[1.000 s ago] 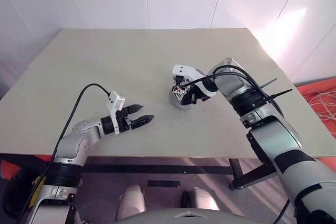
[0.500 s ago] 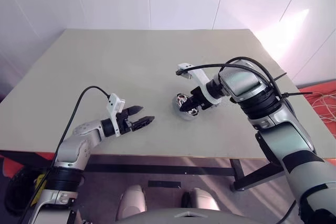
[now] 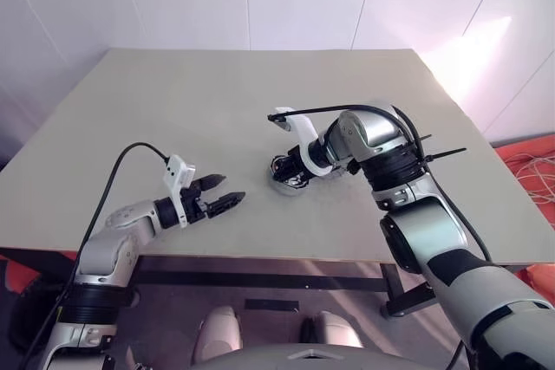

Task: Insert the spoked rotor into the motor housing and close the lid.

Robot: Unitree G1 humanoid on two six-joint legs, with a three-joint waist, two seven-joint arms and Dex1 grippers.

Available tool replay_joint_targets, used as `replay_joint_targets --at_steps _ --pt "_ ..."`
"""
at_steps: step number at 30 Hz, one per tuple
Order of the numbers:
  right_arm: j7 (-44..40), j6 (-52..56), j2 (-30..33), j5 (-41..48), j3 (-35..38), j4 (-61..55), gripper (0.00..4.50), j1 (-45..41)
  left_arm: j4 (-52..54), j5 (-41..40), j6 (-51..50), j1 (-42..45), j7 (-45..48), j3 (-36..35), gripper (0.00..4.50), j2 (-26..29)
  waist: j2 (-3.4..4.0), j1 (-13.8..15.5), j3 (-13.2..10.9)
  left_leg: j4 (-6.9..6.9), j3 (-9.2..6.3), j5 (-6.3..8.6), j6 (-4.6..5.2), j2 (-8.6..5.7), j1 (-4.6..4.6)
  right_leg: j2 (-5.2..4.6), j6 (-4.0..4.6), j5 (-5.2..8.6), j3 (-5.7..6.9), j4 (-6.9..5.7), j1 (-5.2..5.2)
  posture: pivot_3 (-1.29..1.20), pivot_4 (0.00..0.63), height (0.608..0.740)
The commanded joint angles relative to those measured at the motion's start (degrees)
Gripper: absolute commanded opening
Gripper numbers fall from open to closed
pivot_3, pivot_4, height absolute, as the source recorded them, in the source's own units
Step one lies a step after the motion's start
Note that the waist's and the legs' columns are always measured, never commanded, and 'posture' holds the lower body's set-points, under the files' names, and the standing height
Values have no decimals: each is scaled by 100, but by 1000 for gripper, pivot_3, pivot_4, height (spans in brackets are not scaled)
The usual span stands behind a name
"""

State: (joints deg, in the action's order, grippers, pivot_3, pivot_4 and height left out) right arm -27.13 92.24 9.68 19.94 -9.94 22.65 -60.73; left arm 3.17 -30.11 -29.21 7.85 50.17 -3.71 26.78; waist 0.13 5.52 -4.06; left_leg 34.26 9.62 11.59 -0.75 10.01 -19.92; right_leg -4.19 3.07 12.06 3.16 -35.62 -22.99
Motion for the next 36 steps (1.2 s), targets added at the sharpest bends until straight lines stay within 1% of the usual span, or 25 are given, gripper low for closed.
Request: replay_joint_targets --at_steps 1,6,8,11,13,14,16,21,25,28,30,32,33,35,36 --pt "1011 26 -216 122 591 432 19 -239 291 -90 17 -17 -42 -146 4500 70 0 -3 0 -1 -1 -2 -4 0 1 0 0 0 0 -1 0 0 0 740" --pt "2102 26 -825 24 1645 759 19 -399 364 -93 6 -69 -95 -160 4500 59 0 -10 0 -6 -7 -10 -16 0 7 0 -4 1 0 -1 0 0 0 740" --pt "2380 26 -998 -17 1923 749 19 -413 385 -92 9 -83 -113 -157 4500 50 -1 -15 1 -7 -9 -12 -20 0 8 1 -4 1 0 -2 0 0 0 740" --pt "2580 26 -1099 1 2075 695 19 -417 398 -90 13 -90 -132 -155 4500 44 -1 -15 1 -14 -10 -24 -41 -2 9 1 -5 1 0 -2 -2 0 0 740" --pt "2560 26 -1074 59 1987 625 19 -403 399 -91 15 -88 -140 -152 4500 40 -1 -15 1 -20 -10 -25 -41 -3 10 1 -5 0 0 -3 -3 0 0 740" --pt "2532 26 -1053 91 1919 577 670 -391 397 -89 22 -87 -144 -146 4500 33 -1 -13 1 -23 -10 -25 -41 -3 10 1 -5 0 0 -3 -3 0 0 740" --pt "2516 26 -1035 111 1842 515 1264 -382 388 -84 36 -88 -152 -133 4500 18 -1 -12 0 -26 -10 -25 -42 -5 3 1 -5 0 0 -3 -11 0 0 740" --pt "2672 26 -1042 111 1835 582 2946 -601 375 -85 27 -70 -162 -117 4500 2 -1 -9 1 -45 -11 -24 -41 -11 -3 1 -5 0 0 -4 -20 0 0 740" --pt "2630 26 -991 439 1967 860 2946 -1120 326 -76 29 -22 -154 -92 4500 -12 0 -12 0 -58 -11 -26 -44 -14 -9 1 -4 0 -1 -1 -29 0 0 740" --pt "2563 26 -996 298 2444 896 2946 -1593 266 -63 28 51 -136 -61 4500 -25 0 -15 0 -68 -11 -27 -45 -14 -8 1 -3 1 -2 0 -33 0 0 740" --pt "2402 -125 -897 266 2556 909 2946 -1811 208 -58 19 124 -110 -37 4500 -34 0 -13 0 -79 -11 -29 -50 -15 -8 2 -3 2 -2 4 -35 0 0 740" --pt "2055 -463 -721 316 2397 915 2946 -1914 141 -55 8 196 -84 -21 4500 -37 0 -4 0 -93 -11 -35 -59 -17 -6 2 -3 2 -2 12 -35 0 0 740" --pt "1722 -780 -555 374 2262 800 2946 -1854 106 -50 3 243 -77 -9 4500 -42 0 -1 0 -96 -11 -35 -60 -18 -6 2 -3 2 -2 13 -35 0 0 740" --pt "998 -1409 -156 387 1810 451 2946 -1557 29 -41 2 330 -57 2 4500 -40 -4 19 0 -96 -12 -35 -59 -19 -9 1 -3 2 -1 16 -33 0 0 740" --pt "765 -1648 75 346 1664 280 2946 -1340 -15 -43 -5 378 -43 1 4500 -32 -8 37 2 -96 -13 -35 -59 -20 -13 1 -4 2 -1 19 -32 0 0 740"
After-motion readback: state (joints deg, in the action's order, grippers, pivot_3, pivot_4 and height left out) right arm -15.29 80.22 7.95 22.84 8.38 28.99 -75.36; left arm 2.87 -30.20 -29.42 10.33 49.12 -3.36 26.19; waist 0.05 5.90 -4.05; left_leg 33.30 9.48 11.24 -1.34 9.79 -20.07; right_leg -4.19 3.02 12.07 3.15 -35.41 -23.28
